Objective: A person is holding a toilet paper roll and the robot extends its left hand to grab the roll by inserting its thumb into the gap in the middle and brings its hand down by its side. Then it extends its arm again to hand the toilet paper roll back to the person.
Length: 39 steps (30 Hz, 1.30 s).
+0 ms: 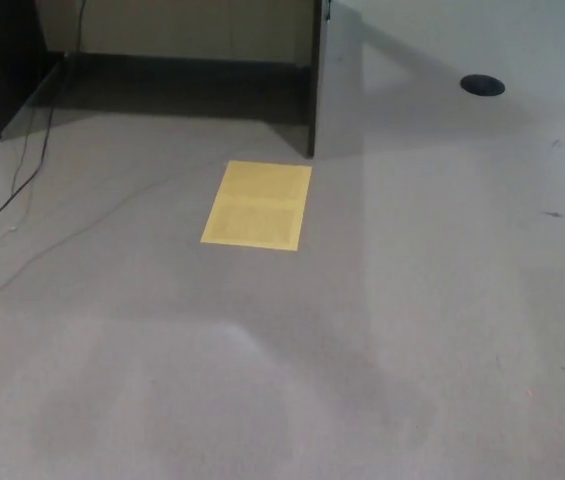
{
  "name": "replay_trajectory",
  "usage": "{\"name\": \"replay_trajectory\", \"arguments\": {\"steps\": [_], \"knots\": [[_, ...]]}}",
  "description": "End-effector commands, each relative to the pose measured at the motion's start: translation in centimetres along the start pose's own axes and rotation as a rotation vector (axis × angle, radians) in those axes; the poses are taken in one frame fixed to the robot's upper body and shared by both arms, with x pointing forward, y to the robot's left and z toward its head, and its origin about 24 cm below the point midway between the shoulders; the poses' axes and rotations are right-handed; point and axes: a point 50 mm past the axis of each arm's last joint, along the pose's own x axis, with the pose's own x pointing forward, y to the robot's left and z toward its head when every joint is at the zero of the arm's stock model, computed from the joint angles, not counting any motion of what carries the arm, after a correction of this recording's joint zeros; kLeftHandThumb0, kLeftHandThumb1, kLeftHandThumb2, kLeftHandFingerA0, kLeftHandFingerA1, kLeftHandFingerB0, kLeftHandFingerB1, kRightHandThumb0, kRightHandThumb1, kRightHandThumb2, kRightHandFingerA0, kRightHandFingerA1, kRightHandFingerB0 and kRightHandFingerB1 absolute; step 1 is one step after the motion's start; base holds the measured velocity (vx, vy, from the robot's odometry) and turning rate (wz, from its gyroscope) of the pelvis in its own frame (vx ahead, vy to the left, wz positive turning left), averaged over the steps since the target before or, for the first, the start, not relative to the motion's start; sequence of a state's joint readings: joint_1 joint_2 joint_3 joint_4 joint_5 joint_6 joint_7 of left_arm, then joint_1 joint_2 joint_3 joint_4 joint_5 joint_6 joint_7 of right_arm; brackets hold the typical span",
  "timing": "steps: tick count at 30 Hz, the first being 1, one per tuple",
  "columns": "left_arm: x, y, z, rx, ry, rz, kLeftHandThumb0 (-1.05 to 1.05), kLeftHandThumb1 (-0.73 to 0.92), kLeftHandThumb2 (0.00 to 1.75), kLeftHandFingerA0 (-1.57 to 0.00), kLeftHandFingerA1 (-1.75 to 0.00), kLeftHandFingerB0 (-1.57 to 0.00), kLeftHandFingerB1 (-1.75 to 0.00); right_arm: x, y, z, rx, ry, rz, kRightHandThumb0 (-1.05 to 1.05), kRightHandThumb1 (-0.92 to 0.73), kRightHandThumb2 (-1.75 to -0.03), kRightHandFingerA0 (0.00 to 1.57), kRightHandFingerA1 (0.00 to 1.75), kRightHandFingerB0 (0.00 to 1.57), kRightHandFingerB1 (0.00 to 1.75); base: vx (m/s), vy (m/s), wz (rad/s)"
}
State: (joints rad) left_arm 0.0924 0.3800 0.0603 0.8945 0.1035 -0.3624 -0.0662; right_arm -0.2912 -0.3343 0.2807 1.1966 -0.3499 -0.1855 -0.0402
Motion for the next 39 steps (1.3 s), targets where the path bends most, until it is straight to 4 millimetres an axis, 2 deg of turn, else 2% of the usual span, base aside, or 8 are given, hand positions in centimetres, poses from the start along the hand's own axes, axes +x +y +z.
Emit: {"name": "replay_trajectory", "arguments": {"steps": [1,8,10,20,21,24,27,39], "knots": [[-0.7,0.8,0.1,-0.039,-0.103,0.032,-0.11,0.44,0.87,-0.25,-0.53,-0.13,-0.47,-0.3,-1.1,-0.7,-0.080,-0.030,-0.028,-0.34,-0.66,-0.60,0.73,0.60,0.59,0.42,0.00,0.000,0.00],[-1.0,1.2,1.2,-0.073,-0.186,0.040,-0.20,0.58,0.60,-0.26,-0.35,-0.24,-0.31,-0.5,-0.4,-1.1,-0.077,-0.038,-0.030,-0.33,-0.66,-0.60,0.70,0.50,0.51,0.39,0.00,0.000,0.00],[-0.6,1.8,3.8,-0.054,-0.306,0.064,-0.21,0.52,0.59,-0.27,-0.37,-0.24,-0.31,-0.5,-0.4,-1.1,-0.061,-0.041,-0.031,-0.40,-0.55,-0.84,0.65,0.65,0.43,0.52,0.00,0.000,0.00],[-1.8,3.1,14.6,-0.037,-0.710,0.069,-0.28,0.46,0.57,-0.27,-0.38,-0.25,-0.32,-0.7,-0.3,-1.5,-0.047,-0.044,-0.031,-0.34,-0.64,-0.59,0.69,0.56,0.48,0.40,0.00,0.000,0.00],[-2.1,3.3,16.0,-0.021,-0.759,0.060,-0.15,0.39,0.89,-0.14,-0.52,-0.10,-0.50,-0.7,-0.3,-1.5,-0.058,-0.045,-0.030,-0.41,-0.54,-0.84,0.64,0.66,0.42,0.53,0.00,0.000,0.00],[-2.9,3.6,18.7,-0.019,-0.866,0.048,-0.28,0.45,0.58,-0.27,-0.40,-0.22,-0.32,-0.8,-0.3,-1.5,-0.077,-0.048,-0.027,-0.35,-0.66,-0.60,0.69,0.59,0.49,0.40,0.00,0.000,0.00],[-4.4,3.6,23.2,0.004,-0.995,0.034,-0.17,0.33,0.86,-0.12,-0.52,-0.10,-0.50,-0.7,-0.4,-1.4,-0.066,-0.049,-0.026,-0.34,-0.66,-0.60,0.69,0.57,0.52,0.41,0.00,0.000,0.00],[-9.6,-0.1,32.0,0.123,-1.329,-0.140,-0.46,0.36,0.59,-0.19,-0.39,-0.10,-0.31,-0.7,-0.3,-1.5,-0.061,-0.048,-0.024,-0.34,-0.66,-0.60,0.71,0.58,0.54,0.41,0.00,0.000,0.00]]}}
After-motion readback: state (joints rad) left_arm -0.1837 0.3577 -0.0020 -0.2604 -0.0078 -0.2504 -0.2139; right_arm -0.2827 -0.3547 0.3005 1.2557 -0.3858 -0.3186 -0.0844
